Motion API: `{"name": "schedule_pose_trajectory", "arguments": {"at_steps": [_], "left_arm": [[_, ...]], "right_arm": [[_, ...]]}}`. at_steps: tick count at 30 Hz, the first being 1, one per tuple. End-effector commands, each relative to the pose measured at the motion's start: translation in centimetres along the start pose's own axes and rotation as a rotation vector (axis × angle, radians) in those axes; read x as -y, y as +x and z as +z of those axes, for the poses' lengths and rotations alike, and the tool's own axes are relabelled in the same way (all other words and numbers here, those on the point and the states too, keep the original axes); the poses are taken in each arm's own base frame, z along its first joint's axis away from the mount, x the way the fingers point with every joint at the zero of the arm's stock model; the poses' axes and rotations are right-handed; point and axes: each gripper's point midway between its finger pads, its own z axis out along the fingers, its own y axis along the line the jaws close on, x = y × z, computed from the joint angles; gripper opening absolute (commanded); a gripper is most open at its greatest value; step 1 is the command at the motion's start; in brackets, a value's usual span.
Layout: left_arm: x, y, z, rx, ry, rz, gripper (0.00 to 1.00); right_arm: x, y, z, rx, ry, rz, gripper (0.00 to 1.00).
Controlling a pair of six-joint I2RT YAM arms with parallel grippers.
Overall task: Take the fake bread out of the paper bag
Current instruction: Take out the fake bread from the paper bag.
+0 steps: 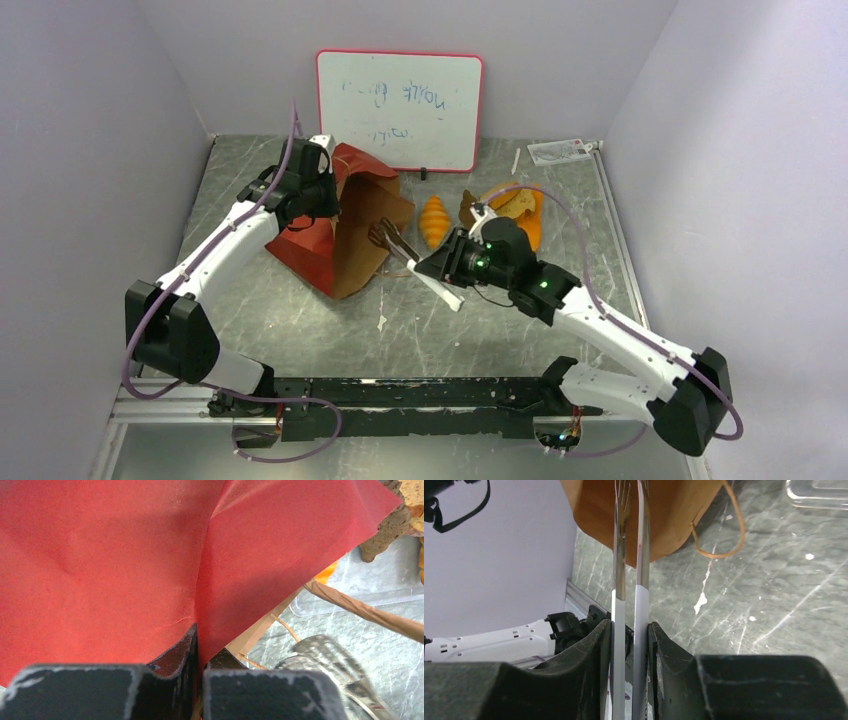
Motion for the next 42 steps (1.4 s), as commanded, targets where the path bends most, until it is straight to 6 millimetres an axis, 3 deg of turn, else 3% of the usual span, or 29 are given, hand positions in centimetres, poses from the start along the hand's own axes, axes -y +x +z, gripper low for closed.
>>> {"name": "schedule_pose_trajectory", "arguments": {"at_steps": [1, 14, 22, 42], "left_arm": [[1.0, -1.7, -0.4, 0.038, 0.054, 0.004, 0.07], [1.3, -1.2, -1.1, 0.022, 0.078, 0.017, 0.07], [1.5, -0.9, -1.4, 0.007, 0.09, 0.023, 0.07], [2.0, -0.2, -1.6, -0.017, 0.127, 0.019, 0.07]], "right_arm": [[-3.1, -0.8, 1.6, 0.043, -0.095, -0.004, 0.32], [-1.7, 2.5, 9.5, -0.096, -0.139, 0.069, 0.34], [-2.0, 3.4, 12.7, -0.156, -0.197, 0.121, 0.38], [1.1, 2.8, 17.0, -0.169, -0.154, 0.209, 0.4]]}}
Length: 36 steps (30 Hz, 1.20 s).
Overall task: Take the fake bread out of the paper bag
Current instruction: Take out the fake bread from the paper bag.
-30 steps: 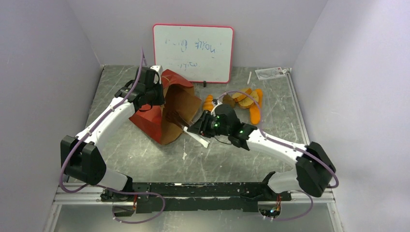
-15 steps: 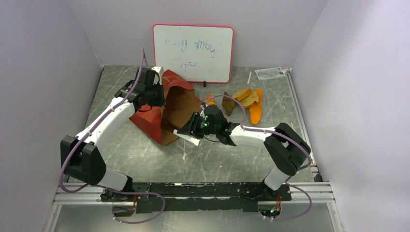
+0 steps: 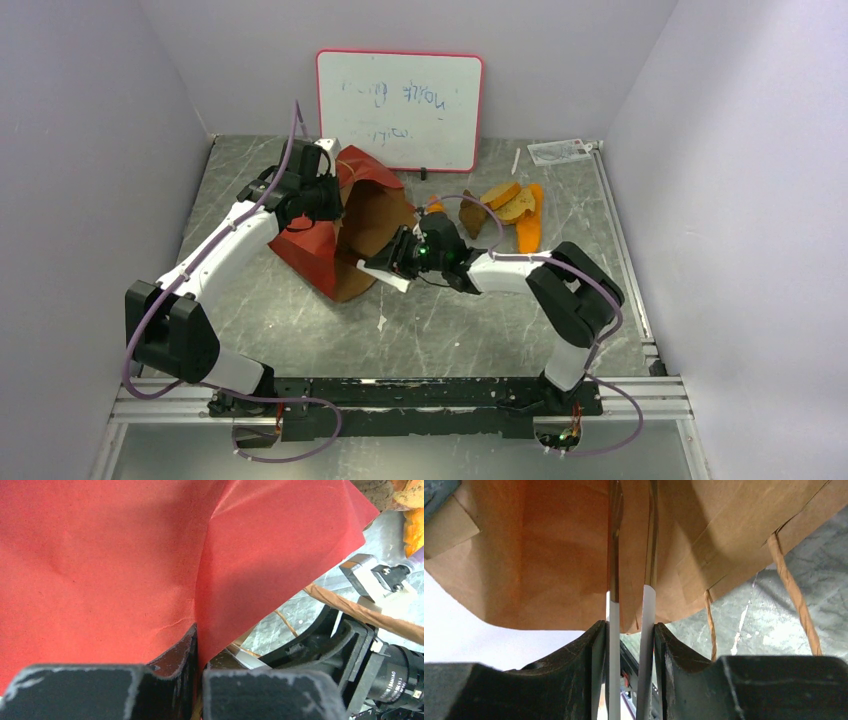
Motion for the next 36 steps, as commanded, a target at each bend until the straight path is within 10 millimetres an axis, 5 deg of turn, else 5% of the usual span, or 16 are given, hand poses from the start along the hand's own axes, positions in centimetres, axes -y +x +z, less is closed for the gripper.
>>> {"name": "schedule_pose_trajectory", "arguments": {"at_steps": [1, 28, 36], "left_arm": [[1.0, -1.2, -1.4, 0.034, 0.052, 0.007, 0.07], [1.8, 0.4, -1.8, -0.005, 0.113, 0.004, 0.07], [1.4, 0.5, -2.0, 0.003, 0.089, -0.002, 0.07]], "right_arm": [[-1.9, -1.3, 0.7, 0.018, -0.066, -0.009, 0.4], [-0.2, -2.3, 4.7, 0.004, -0.081, 0.068, 0.4], [-1.0, -2.6, 4.7, 0.005, -0.104, 0.07, 0.03]]}}
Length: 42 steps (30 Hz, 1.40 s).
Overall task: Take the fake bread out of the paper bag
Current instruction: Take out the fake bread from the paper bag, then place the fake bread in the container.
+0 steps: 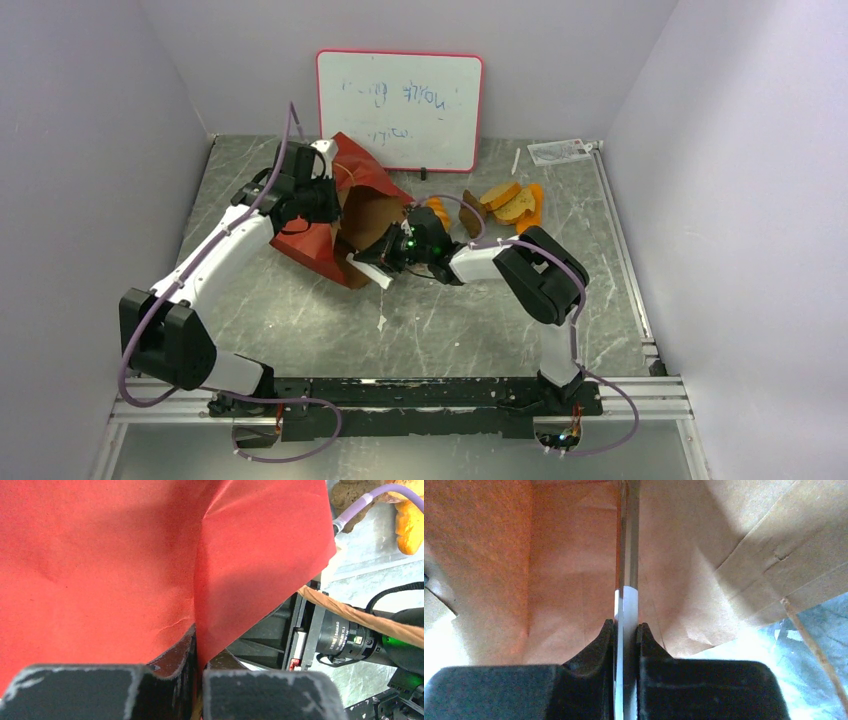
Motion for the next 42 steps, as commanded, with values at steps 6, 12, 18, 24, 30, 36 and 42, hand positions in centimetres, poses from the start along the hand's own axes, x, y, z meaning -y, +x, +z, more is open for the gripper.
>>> {"name": "schedule_pose_trajectory", "arguments": {"at_steps": [6, 12, 18, 24, 30, 36, 42], "left_arm": [[-0.7, -0.5, -1.3, 0.046, -0.055, -0.051, 0.07], [-2.3, -1.5, -1.1, 0.093, -0.166, -0.135, 0.07], [-2.9, -2.1, -0.6, 0.109, -0.211, -0.17, 0.07], [-3.9, -2.3, -0.6, 0.128, -0.266, -0.179, 0.07], [-4.9, -2.4, -0.1, 0.141, -0.323, -0.207, 0.07], [-6.0, -2.5, 0.6, 0.142, -0.402, -0.248, 0.08], [-6.8, -3.5, 1.4, 0.161, -0.459, -0.27, 0.08]], "right_arm": [[-0.7, -0.3, -1.6, 0.037, -0.016, -0.019, 0.0], [-0.3, 0.2, -4.4, 0.053, 0.004, -0.021, 0.0], [0.0, 0.6, -7.0, 0.068, 0.03, -0.035, 0.0], [-0.3, 1.1, -9.1, 0.077, 0.039, -0.048, 0.0], [-1.4, 1.7, -11.9, 0.09, 0.056, -0.085, 0.0], [-2.2, 2.2, -15.5, 0.125, 0.1, -0.13, 0.0], [-2.3, 2.6, -19.4, 0.169, 0.172, -0.158, 0.0]]}}
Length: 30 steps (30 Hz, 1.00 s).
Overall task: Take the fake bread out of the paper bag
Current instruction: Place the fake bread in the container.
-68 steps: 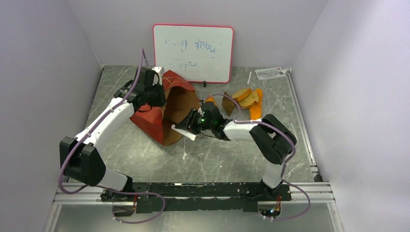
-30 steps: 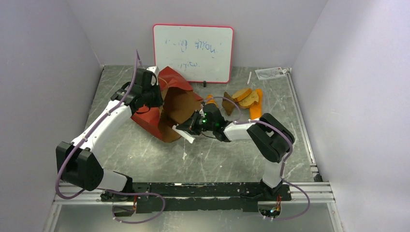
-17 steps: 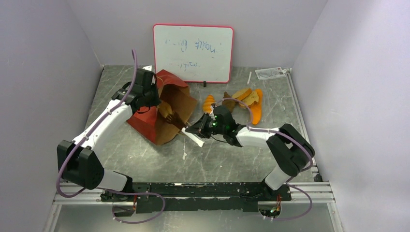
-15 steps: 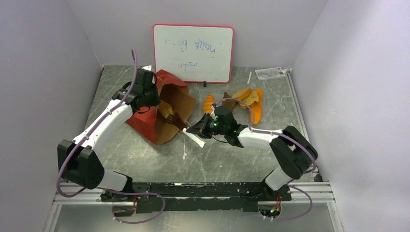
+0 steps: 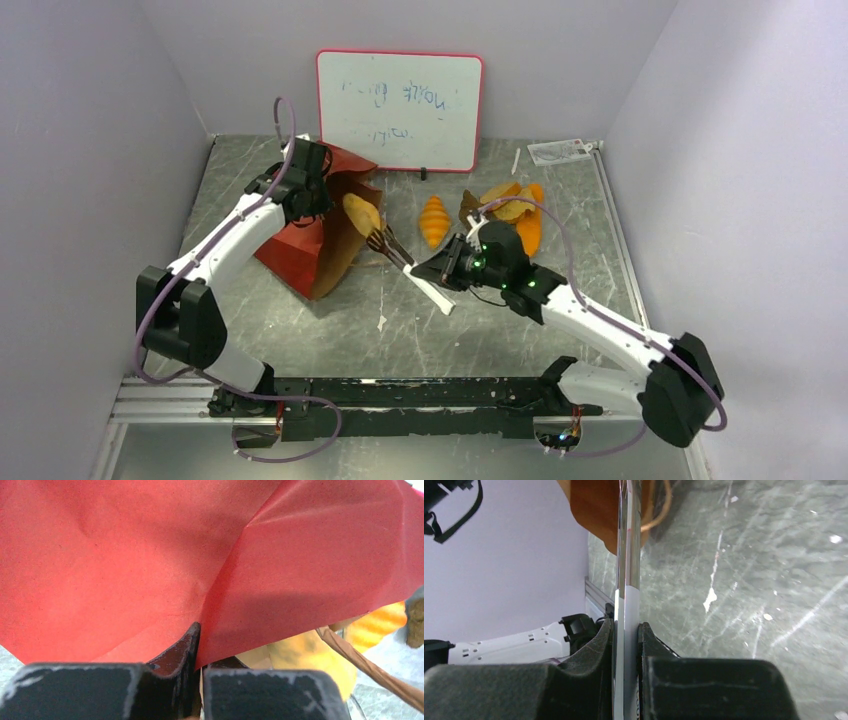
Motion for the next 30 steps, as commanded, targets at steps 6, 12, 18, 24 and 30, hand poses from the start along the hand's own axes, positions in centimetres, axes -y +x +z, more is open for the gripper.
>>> {"name": "schedule_pose_trajectory", "arguments": {"at_steps": [6, 12, 18, 24, 30], "left_arm": [[0.2, -2.8, 0.8, 0.068, -0.072, -0.069, 0.09], [0.0, -2.2, 1.0, 0.065, -0.06, -0.074, 0.08], [-0.6, -1.6, 0.4, 0.062, -0.022, -0.082, 0.08], [-0.4, -1.0, -0.7, 0.056, 0.04, -0.075, 0.08], [-0.2, -0.7, -1.8, 0.061, 0.082, -0.066, 0.08]], "right_arm": [[2.0, -0.9, -5.4, 0.094, 0.176, -0.059, 0.0], [1.8, -3.9, -7.8, 0.199, 0.295, -0.141, 0.0], [2.6, -7.1, -8.2, 0.256, 0.403, -0.189, 0.0], [4.1, -10.1, -7.9, 0.283, 0.509, -0.214, 0.0], [5.2, -12.2, -6.6, 0.313, 0.572, -0.229, 0.0]]}}
